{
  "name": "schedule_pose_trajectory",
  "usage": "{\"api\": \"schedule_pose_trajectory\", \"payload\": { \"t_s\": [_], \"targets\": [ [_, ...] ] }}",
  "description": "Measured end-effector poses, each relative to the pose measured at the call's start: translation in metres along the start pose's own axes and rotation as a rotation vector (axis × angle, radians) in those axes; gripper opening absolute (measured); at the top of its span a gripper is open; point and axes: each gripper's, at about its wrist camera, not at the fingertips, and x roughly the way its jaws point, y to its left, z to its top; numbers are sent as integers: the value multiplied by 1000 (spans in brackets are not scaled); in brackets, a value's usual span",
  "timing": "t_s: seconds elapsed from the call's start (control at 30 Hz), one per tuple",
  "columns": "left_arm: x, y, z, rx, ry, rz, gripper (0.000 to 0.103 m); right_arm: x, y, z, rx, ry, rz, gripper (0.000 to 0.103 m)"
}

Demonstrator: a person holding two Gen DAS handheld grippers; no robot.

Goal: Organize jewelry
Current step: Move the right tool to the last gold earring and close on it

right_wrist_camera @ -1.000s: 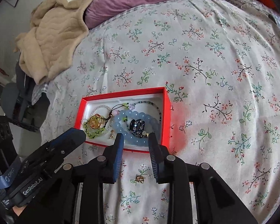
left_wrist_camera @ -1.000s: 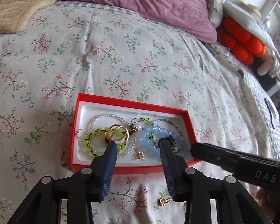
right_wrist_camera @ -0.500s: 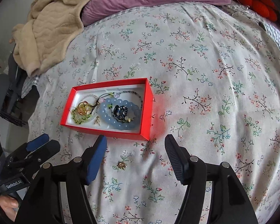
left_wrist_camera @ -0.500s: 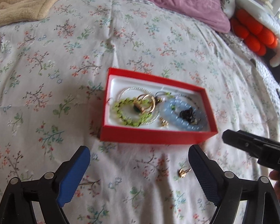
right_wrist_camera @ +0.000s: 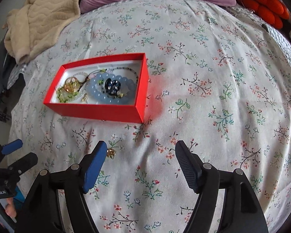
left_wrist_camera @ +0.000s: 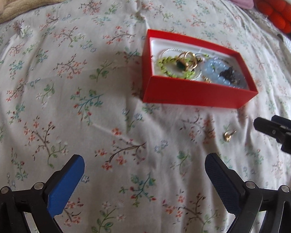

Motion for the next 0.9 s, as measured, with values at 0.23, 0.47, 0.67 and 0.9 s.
{"api": "schedule_pose_trajectory", "payload": {
  "t_s": [0.23, 0.47, 0.67, 0.9],
  "targets": [
    [0, 12, -7, -11, 20, -10, 102, 32, 15, -23, -96, 74, -39, 76],
    [3, 21, -8, -14, 31, 4, 102, 43, 32, -45, -306, -29, -80, 93],
    [5, 29, -8, -32, 40, -2, 102, 51, 24, -49, -330, -90, -68, 103],
    [9, 29, -5, -47, 52, -16, 102, 54, 32, -36, -326, -89, -104, 103]
  ]
}}
